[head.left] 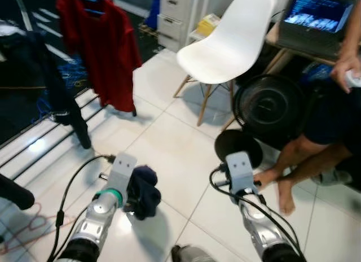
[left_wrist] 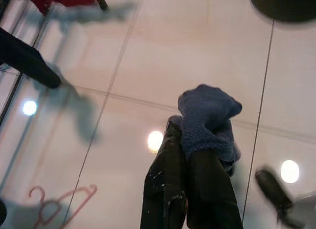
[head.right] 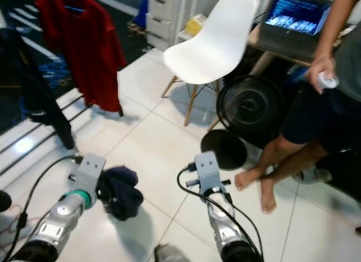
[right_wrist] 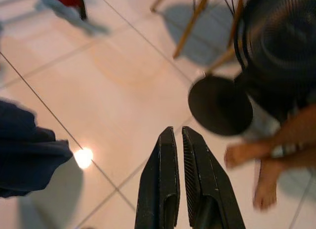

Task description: Hang hanger

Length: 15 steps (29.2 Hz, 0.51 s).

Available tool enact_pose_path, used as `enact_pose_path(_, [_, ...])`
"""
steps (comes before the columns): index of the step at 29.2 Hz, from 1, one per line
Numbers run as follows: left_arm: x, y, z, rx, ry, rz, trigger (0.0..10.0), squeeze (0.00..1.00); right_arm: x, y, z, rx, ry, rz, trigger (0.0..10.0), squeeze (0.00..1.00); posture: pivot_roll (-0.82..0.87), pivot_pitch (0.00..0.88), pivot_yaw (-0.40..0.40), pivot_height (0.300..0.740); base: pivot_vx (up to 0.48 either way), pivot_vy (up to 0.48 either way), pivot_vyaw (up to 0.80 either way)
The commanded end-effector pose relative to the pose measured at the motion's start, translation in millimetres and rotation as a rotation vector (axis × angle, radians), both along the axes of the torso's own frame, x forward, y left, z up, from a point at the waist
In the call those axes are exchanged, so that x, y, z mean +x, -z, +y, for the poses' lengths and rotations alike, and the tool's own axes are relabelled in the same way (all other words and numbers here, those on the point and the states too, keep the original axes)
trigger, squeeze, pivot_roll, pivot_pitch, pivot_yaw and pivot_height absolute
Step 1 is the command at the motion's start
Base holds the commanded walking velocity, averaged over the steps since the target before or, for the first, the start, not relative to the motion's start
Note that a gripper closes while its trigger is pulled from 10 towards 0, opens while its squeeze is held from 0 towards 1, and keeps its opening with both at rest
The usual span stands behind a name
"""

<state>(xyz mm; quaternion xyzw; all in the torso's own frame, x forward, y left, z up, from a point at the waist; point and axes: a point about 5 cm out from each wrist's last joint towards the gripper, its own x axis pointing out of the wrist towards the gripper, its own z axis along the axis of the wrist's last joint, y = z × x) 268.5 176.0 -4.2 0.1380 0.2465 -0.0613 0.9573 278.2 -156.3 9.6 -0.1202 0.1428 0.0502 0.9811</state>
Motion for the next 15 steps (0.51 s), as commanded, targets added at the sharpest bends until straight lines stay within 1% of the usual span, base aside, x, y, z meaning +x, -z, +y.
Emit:
enact_pose_path(1, [6.5, -6.8, -9.0, -0.01, 0.027, -0.054, 10.0, 0.0, -1.8, 1.7, -4.5, -0.006, 0.016, -0.006, 10.0, 0.0, -0.05, 0.0, 0.015, 0.74, 0.0, 0.0, -0.8])
enact_pose_path(7, [10.4, -9.2, -11.9, -0.012, 0.035, -0.078, 10.0, 0.0, 2.0, -1.6, -3.2, 0.001, 0.015, -0.034, 10.0, 0.0, -0.06, 0.0, 0.015, 0.74, 0.0, 0.0, -0.8])
enact_pose_path(10, [19.5, -18.8, -17.0, -0.035, 0.044, -0.139, 10.0, 0.0, 10.9, -13.2, -1.7, 0.015, 0.016, -0.101, 10.0, 0.0, -0.06, 0.0, 0.018, 0.74, 0.0, 0.0, -0.8])
enact_pose_path(11, [19.5, -18.8, -17.0, -0.035, 0.044, -0.139, 10.0, 0.0, 10.9, -13.2, -1.7, 0.015, 0.016, -0.101, 10.0, 0.0, -0.06, 0.0, 0.018, 0.74, 0.0, 0.0, -0.8])
enact_pose_path(14, [26.0, -29.0, -23.5, -0.058, 0.064, -0.193, 10.0, 0.0, 18.3, -25.3, -0.1, 0.036, 0.018, -0.163, 10.0, 0.0, -0.06, 0.0, 0.02, 0.74, 0.0, 0.0, -0.8])
enact_pose_path(15, [26.0, -29.0, -23.5, -0.058, 0.064, -0.193, 10.0, 0.0, 18.3, -25.3, -0.1, 0.036, 0.018, -0.163, 10.0, 0.0, -0.06, 0.0, 0.02, 0.74, 0.0, 0.0, -0.8])
